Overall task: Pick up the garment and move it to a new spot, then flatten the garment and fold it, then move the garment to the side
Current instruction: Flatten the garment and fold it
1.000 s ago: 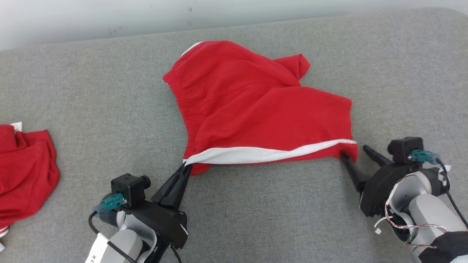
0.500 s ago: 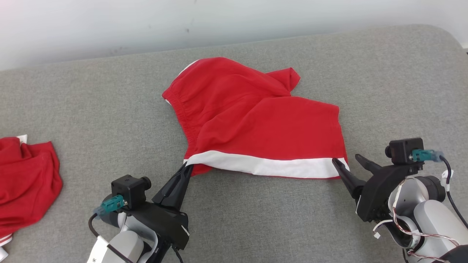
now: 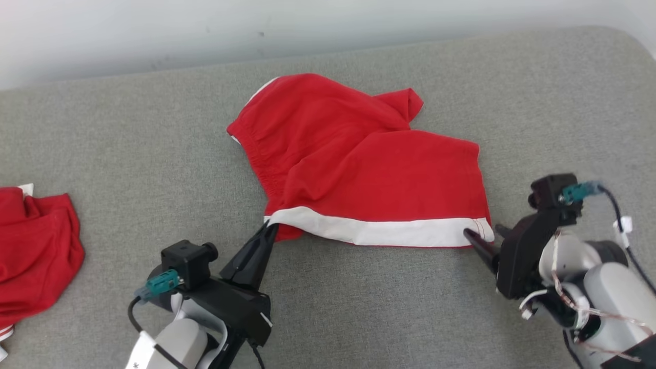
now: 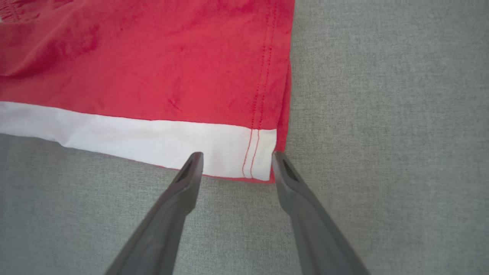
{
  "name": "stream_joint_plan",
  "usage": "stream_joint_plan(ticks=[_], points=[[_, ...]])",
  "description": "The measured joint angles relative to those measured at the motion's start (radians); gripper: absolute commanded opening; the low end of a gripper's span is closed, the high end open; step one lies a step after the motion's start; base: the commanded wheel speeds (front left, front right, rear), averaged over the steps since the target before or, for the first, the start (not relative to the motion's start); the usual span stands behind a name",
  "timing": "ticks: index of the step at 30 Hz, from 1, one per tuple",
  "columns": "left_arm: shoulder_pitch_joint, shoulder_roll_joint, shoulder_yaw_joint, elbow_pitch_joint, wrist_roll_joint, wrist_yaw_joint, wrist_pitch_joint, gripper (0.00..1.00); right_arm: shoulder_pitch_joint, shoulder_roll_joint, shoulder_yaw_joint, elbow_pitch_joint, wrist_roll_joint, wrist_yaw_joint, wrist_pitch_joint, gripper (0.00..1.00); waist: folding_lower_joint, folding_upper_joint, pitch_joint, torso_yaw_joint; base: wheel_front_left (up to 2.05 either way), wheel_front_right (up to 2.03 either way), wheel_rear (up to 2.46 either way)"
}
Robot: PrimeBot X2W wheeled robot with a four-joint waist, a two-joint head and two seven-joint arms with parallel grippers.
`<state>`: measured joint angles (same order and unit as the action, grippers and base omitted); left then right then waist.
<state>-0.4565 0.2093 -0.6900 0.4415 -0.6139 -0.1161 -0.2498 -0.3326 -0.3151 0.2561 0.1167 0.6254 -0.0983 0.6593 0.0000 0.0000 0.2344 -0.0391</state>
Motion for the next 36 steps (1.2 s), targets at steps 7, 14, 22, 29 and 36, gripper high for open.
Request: stream_joint_plan(ticks=[7,14,22,29,36], points=[[-0.019,-0.020,-0.009,-0.001,0.018,-0.007,-0.001,0.00,-0.047,-0.009,-0.031,-0.009,0.008,-0.018,0.111,0.82,0.0000,0.0001,0.034,0.010,0.00,0.00,0.00],[-0.042,-0.021,-0.009,0.000,0.018,-0.007,-0.002,0.00,-0.053,-0.001,-0.047,0.002,0.007,-0.026,0.193,0.75,0.0000,0.0000,0.060,0.025,0.00,0.00,0.00],[-0.045,-0.018,-0.008,0.005,0.018,-0.007,-0.002,0.00,-0.070,0.020,-0.072,0.011,-0.013,-0.026,0.242,0.87,0.0000,0.0000,0.073,0.032,0.00,0.00,0.00],[-0.048,-0.020,-0.009,0.019,0.016,-0.007,-0.002,0.00,-0.070,0.044,-0.101,0.014,-0.034,-0.026,0.263,0.00,0.0001,0.0001,0.076,0.034,0.00,0.00,0.00],[-0.064,-0.033,0.027,0.028,0.014,-0.004,-0.002,0.00,-0.113,0.043,-0.123,-0.014,-0.061,-0.026,0.215,0.00,0.0001,0.0001,0.062,0.039,0.00,0.00,0.00]])
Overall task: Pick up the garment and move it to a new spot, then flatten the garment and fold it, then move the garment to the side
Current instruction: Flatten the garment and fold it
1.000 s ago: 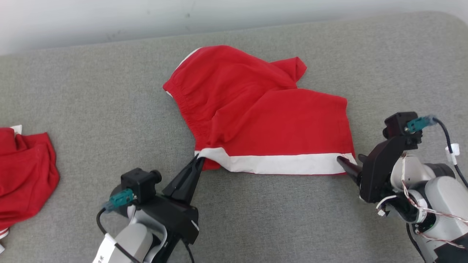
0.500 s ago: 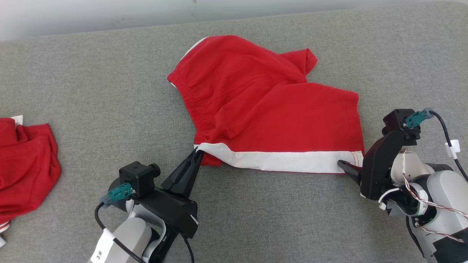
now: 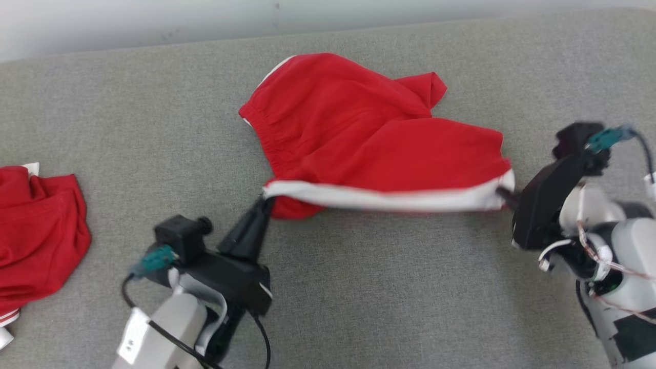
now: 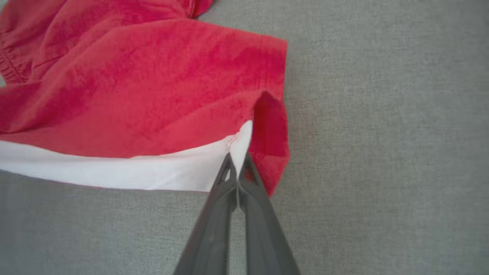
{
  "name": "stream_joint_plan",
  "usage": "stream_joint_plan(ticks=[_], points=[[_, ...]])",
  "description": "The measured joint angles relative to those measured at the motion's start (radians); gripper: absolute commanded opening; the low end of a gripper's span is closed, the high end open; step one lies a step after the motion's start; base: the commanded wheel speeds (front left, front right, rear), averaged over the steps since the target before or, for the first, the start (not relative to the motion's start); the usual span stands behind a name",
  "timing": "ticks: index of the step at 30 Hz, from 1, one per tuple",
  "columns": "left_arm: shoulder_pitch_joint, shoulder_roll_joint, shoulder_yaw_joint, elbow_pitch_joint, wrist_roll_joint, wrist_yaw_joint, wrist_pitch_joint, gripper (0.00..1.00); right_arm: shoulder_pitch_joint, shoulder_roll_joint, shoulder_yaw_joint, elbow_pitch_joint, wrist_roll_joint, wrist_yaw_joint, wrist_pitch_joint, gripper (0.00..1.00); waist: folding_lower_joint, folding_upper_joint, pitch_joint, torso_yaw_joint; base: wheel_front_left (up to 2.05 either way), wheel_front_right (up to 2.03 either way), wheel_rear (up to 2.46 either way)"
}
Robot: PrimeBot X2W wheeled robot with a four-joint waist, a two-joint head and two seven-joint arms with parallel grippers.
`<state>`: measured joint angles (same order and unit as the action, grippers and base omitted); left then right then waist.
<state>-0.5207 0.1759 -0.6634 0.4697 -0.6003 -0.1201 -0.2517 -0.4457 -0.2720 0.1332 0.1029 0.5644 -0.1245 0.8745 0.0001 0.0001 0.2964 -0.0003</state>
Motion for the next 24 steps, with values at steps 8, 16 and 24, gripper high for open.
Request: stream_joint_plan(ticks=[8,16,24], points=[[-0.010,0.000,0.108,-0.083,-0.040,0.023,0.000,0.00,-0.009,0.017,-0.050,-0.114,0.029,0.012,-0.113,0.00,0.0000,0.0000,-0.040,0.003,0.00,0.00,0.00],[0.112,0.110,0.179,-0.553,-0.098,0.005,-0.004,0.00,0.099,0.023,-0.154,-0.563,0.084,0.045,-0.250,0.00,-0.0003,-0.0001,-0.102,-0.008,0.00,0.00,0.00],[0.098,0.115,0.149,-0.851,-0.256,-0.004,0.058,0.00,-0.064,0.032,-0.238,-0.650,0.109,0.040,-0.311,0.00,-0.0004,-0.0002,-0.110,-0.040,0.00,0.00,0.00]])
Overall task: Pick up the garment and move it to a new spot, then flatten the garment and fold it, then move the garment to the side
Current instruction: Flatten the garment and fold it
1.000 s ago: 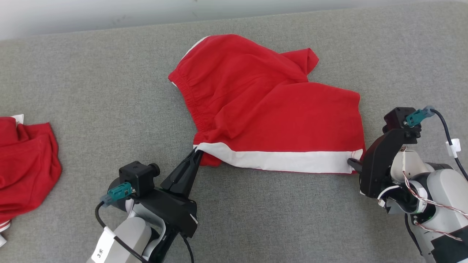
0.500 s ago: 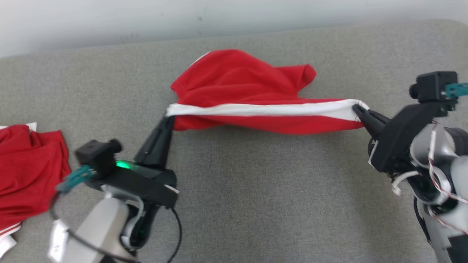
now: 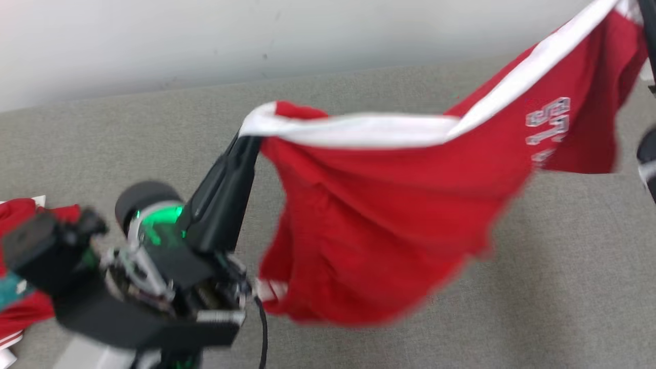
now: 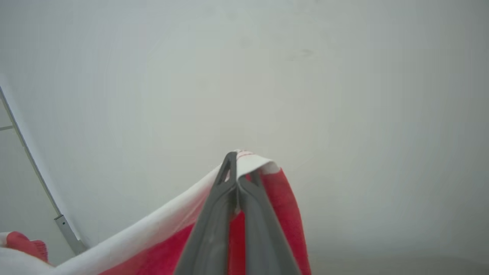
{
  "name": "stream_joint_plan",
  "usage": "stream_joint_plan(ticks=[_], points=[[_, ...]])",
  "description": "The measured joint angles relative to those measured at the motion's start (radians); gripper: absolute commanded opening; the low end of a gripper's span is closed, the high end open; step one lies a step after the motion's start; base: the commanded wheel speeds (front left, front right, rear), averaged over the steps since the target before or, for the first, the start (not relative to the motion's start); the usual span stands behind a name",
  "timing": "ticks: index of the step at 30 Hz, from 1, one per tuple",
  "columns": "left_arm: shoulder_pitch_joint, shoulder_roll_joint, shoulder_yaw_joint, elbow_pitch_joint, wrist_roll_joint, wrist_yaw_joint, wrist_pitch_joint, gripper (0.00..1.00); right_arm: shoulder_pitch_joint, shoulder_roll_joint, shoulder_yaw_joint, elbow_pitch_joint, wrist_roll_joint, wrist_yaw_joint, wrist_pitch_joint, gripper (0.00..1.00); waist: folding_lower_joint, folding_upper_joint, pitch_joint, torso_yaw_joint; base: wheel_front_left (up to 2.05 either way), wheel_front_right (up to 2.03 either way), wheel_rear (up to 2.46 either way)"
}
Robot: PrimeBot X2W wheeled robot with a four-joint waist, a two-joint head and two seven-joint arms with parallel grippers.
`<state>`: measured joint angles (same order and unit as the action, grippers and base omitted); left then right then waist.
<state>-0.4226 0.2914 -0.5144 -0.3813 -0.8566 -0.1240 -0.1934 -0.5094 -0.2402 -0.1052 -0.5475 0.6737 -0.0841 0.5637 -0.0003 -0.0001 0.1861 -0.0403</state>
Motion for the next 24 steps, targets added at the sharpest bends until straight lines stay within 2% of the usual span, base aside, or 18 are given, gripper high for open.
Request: stream_joint_plan(ticks=[3,4,5,6,8,11,14,17,21,24], points=[[-0.091,-0.026,0.001,0.110,-0.049,0.004,0.071,0.00,-0.054,-0.022,0.040,0.168,-0.042,-0.001,0.003,0.00,0.0002,0.0001,0.021,-0.009,0.00,0.00,0.00],[-0.125,-0.038,0.007,0.174,-0.049,0.021,0.091,0.00,-0.075,-0.023,0.063,0.235,-0.058,-0.001,0.003,0.00,0.0002,0.0001,0.031,-0.012,0.00,0.00,0.00],[-0.125,-0.038,0.007,0.174,-0.049,0.021,0.091,0.00,-0.075,-0.023,0.063,0.235,-0.058,-0.001,0.003,0.00,0.0002,0.0001,0.031,-0.012,0.00,0.00,0.00],[-0.163,-0.048,0.015,0.244,-0.048,0.039,0.109,0.00,-0.107,-0.017,0.092,0.314,-0.068,0.005,-0.001,0.00,0.0002,0.0001,0.041,-0.015,0.00,0.00,0.00],[-0.245,-0.072,0.056,0.386,-0.046,0.077,0.123,0.00,-0.218,0.018,0.136,0.476,-0.088,0.007,-0.031,0.00,0.0003,0.0002,0.063,-0.022,0.00,0.00,0.00],[-0.413,-0.098,0.093,0.546,0.014,0.117,0.121,0.00,-0.446,0.058,0.146,0.637,-0.124,0.018,-0.123,0.00,0.0007,0.0003,0.097,-0.035,0.00,0.00,0.00],[-0.592,-0.150,0.111,0.584,0.080,0.130,0.069,0.00,-0.604,0.054,0.111,0.643,-0.140,0.034,-0.221,0.00,0.0006,0.0002,0.126,-0.047,0.00,0.00,0.00],[-0.675,-0.168,0.108,0.573,0.119,0.120,0.026,0.00,-0.624,0.018,0.107,0.618,-0.148,0.066,-0.268,0.00,0.0004,0.0002,0.148,-0.050,0.00,0.00,0.00],[-0.580,-0.149,0.062,0.641,0.117,0.081,0.018,0.00,-0.523,-0.007,0.149,0.629,-0.168,0.111,-0.280,0.00,0.0005,0.0002,0.154,-0.039,0.00,0.00,0.00],[-0.423,-0.130,-0.003,0.720,0.109,0.061,0.026,0.00,-0.352,-0.011,0.171,0.644,-0.181,0.121,-0.271,0.00,0.0005,0.0003,0.152,-0.034,0.00,0.00,0.00]])
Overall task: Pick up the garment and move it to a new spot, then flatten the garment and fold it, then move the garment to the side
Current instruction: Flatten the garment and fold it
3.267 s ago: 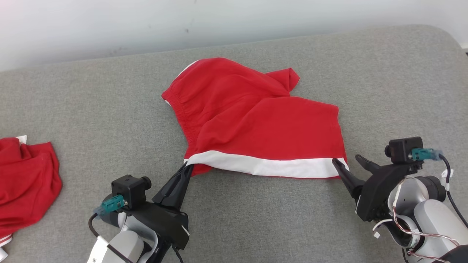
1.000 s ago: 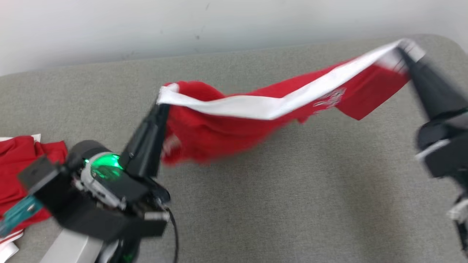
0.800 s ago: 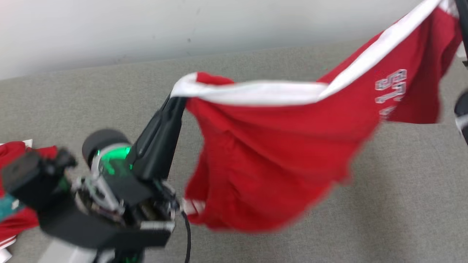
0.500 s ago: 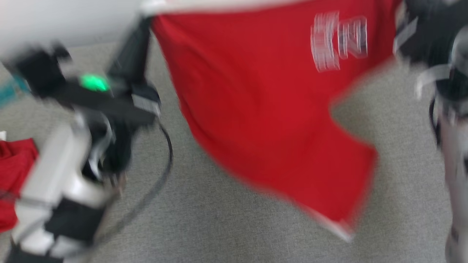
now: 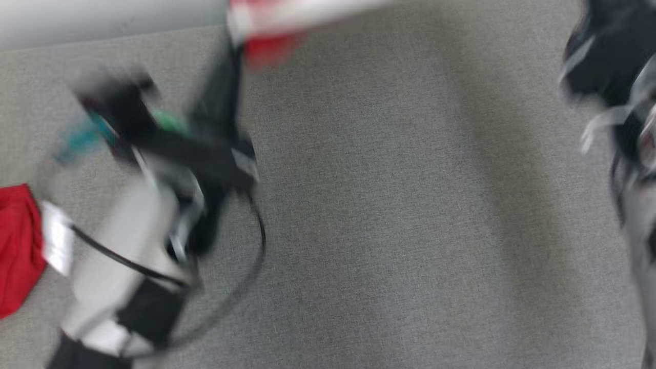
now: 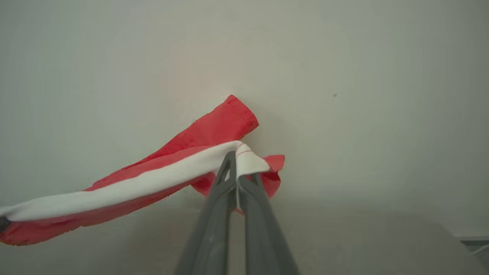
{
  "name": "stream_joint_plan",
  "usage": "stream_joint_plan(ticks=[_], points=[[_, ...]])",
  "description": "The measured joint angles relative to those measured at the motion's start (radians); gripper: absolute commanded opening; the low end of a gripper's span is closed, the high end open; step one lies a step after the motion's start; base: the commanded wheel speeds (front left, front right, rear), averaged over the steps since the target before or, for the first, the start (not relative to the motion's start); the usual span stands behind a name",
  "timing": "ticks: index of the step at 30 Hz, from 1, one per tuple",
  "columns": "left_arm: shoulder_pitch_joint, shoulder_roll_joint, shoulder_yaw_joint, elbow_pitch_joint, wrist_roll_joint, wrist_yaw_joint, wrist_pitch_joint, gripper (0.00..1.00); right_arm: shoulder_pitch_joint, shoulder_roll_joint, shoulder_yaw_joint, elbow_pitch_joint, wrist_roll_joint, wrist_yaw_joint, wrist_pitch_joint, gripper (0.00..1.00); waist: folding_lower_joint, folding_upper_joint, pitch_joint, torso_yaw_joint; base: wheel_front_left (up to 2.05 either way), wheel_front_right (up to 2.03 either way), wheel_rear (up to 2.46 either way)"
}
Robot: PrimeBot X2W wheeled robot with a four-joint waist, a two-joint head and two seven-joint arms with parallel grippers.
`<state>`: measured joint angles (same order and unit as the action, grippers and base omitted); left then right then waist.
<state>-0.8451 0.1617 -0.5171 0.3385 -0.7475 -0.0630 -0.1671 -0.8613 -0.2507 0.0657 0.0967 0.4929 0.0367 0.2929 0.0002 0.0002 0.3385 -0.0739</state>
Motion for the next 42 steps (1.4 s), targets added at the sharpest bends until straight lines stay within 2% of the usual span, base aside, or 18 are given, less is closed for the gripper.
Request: stream_joint_plan(ticks=[4,7,15,23,28,35,42], points=[[0.172,0.010,-0.094,0.095,0.008,-0.026,0.016,0.00,0.219,0.021,0.006,0.012,0.005,-0.002,0.007,0.00,-0.0001,0.0000,0.005,-0.003,0.00,0.00,0.00],[0.217,0.010,-0.140,0.157,0.020,-0.036,0.017,0.00,0.318,0.043,0.012,0.030,0.010,-0.005,0.006,0.00,-0.0001,-0.0001,0.006,-0.008,0.00,0.00,0.00],[0.238,0.004,-0.151,0.230,0.029,-0.044,-0.030,0.00,0.456,0.062,0.013,0.024,0.017,-0.016,-0.021,0.00,-0.0002,-0.0001,-0.033,-0.018,0.00,0.00,0.00],[0.343,0.050,-0.172,0.247,0.053,-0.052,-0.063,0.00,0.620,0.017,0.020,-0.046,-0.013,-0.020,-0.014,0.00,-0.0003,-0.0001,-0.097,-0.022,0.00,0.00,0.00],[0.402,0.067,-0.136,0.238,0.053,-0.034,-0.073,0.00,0.700,0.008,0.051,-0.087,-0.023,-0.019,0.011,0.00,-0.0004,-0.0002,-0.130,-0.024,0.00,0.00,0.00],[0.467,0.072,-0.132,0.216,0.061,-0.007,-0.080,0.00,0.794,0.001,0.086,-0.109,-0.028,-0.019,0.063,0.00,-0.0003,-0.0002,-0.145,-0.018,0.00,0.00,0.00],[0.538,0.075,-0.114,0.174,0.082,0.024,-0.083,0.00,0.842,-0.007,0.097,-0.140,-0.029,-0.028,0.112,0.00,-0.0003,-0.0002,-0.151,-0.014,0.00,0.00,0.00]])
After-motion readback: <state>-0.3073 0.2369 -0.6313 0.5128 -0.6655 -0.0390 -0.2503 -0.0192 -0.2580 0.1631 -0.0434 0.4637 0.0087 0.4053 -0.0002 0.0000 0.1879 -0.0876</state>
